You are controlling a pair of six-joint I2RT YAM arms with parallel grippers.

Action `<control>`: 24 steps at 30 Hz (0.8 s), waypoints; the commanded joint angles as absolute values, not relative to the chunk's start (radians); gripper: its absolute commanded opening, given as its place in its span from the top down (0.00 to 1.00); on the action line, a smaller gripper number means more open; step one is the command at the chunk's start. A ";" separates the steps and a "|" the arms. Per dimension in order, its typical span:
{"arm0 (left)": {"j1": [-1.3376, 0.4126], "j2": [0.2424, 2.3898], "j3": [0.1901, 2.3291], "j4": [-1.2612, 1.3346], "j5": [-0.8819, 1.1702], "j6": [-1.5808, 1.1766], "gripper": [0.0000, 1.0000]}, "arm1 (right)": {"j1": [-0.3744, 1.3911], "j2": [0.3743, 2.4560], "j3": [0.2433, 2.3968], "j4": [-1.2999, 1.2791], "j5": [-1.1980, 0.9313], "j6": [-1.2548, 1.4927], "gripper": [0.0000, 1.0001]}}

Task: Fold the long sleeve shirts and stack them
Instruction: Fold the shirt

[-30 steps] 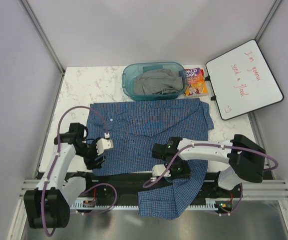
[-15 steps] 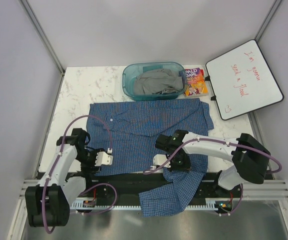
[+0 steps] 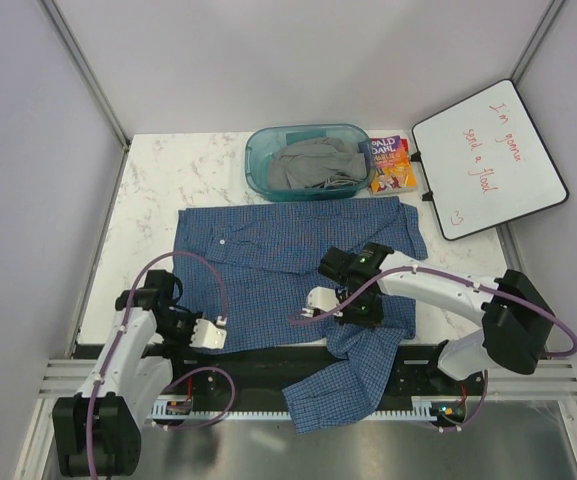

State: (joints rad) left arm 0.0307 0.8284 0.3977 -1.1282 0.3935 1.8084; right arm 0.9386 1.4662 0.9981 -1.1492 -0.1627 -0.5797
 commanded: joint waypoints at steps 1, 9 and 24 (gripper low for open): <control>0.034 0.880 0.490 -1.127 0.454 1.864 0.87 | 0.902 1.408 1.072 -1.187 -0.152 -0.584 1.00; 0.035 1.027 0.693 -1.256 0.532 1.821 0.90 | 0.776 1.404 1.241 -1.278 -0.103 -0.684 1.00; 0.104 1.428 1.117 -1.172 0.653 1.579 0.90 | 0.486 1.756 1.752 -1.321 -0.041 -0.945 1.00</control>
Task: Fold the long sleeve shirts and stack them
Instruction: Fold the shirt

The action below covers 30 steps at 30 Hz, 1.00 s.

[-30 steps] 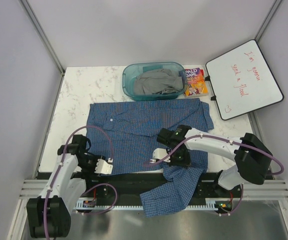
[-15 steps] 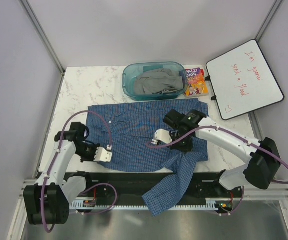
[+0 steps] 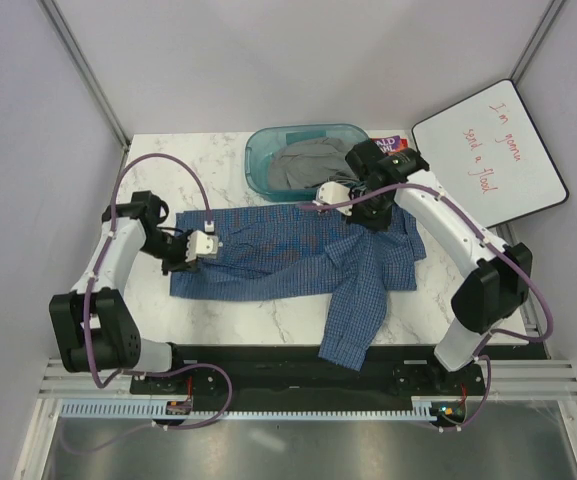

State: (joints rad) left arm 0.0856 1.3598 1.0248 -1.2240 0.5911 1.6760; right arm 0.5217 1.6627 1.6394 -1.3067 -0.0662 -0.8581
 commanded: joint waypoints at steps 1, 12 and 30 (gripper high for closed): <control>0.106 1.449 1.147 -1.158 0.647 1.550 0.90 | 0.483 1.776 1.794 -1.316 -0.040 -0.951 1.00; 0.118 1.660 1.269 -1.071 0.611 1.462 0.86 | 0.443 1.979 1.967 -1.253 -0.032 -0.986 1.00; 0.167 1.695 1.284 -0.999 0.620 1.324 0.84 | 0.425 1.957 1.921 -1.097 -0.018 -0.908 1.00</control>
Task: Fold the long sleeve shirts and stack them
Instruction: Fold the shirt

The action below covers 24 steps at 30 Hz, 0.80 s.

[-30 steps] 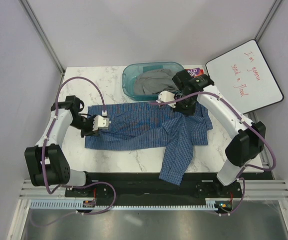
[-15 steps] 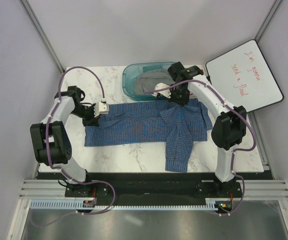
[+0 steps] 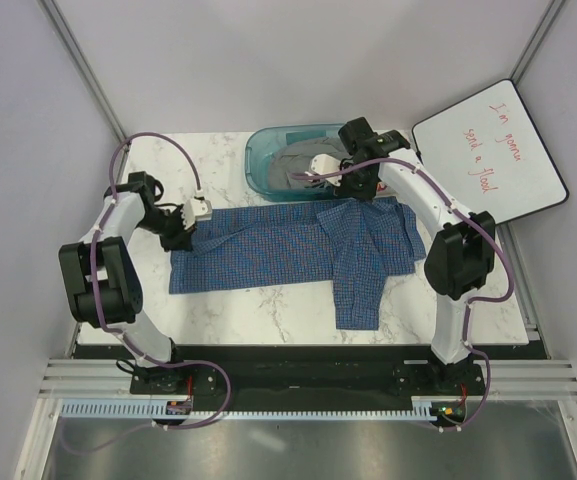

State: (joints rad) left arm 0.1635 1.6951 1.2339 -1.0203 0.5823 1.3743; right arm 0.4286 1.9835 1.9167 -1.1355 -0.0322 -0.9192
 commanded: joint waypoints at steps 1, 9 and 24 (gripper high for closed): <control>0.167 1.703 1.288 -0.994 0.611 1.313 0.84 | 0.426 1.960 1.922 -1.095 -0.017 -0.907 1.00; 0.167 1.759 1.315 -0.959 0.540 1.229 0.66 | 0.416 1.999 1.957 -1.066 0.023 -0.824 0.79; 0.020 1.522 1.063 -0.884 0.566 0.927 0.44 | 0.063 1.948 1.732 -1.316 -0.460 -0.586 0.51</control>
State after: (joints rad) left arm 0.1009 1.5330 1.1564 -0.9157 0.5335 1.0733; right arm 0.0597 1.9793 1.8481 -1.2541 -0.3023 -0.6479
